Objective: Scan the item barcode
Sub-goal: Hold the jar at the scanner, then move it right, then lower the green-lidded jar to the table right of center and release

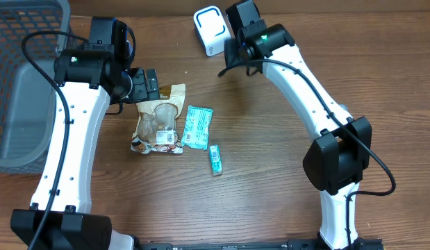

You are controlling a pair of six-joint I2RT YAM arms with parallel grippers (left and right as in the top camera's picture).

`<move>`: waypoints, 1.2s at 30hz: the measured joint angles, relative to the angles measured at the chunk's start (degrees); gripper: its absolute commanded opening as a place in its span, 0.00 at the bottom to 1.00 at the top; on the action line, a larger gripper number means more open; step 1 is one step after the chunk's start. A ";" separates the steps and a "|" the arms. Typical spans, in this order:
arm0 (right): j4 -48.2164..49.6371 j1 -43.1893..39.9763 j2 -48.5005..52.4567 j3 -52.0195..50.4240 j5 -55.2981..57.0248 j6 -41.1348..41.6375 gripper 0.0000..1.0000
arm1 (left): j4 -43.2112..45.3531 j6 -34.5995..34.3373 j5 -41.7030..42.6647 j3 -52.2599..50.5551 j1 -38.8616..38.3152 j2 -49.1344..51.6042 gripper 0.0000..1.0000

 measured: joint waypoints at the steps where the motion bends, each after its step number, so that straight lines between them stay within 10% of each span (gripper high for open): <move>1: -3.98 -0.02 0.02 -0.02 -0.02 0.57 0.09 | 0.00 -0.02 0.00 0.00 0.00 0.00 1.00; 12: -25.88 -2.40 0.46 -0.42 -0.42 7.15 0.11 | -0.02 0.00 0.00 0.00 0.00 0.00 1.00; 36: -12.39 -7.96 0.50 -21.51 -0.42 9.29 0.18 | -0.02 0.00 0.00 0.00 0.00 0.00 1.00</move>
